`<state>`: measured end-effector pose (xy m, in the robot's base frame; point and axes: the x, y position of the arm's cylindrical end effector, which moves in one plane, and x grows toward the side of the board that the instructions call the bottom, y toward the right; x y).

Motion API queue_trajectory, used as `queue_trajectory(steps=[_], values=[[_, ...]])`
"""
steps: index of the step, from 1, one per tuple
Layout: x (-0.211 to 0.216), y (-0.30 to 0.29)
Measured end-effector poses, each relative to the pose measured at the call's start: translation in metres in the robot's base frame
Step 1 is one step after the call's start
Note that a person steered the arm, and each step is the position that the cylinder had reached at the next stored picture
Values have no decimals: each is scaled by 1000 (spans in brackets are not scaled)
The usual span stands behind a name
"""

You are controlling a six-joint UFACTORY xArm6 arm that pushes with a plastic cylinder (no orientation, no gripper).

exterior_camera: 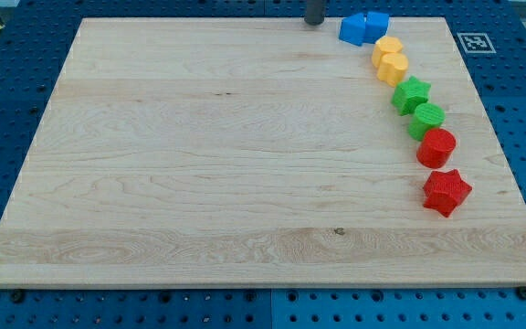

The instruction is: Push the blue cube right a bit

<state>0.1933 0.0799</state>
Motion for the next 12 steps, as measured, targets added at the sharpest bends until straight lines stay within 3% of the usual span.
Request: queue_trajectory(steps=[6,12], values=[[-1,71],[2,96]])
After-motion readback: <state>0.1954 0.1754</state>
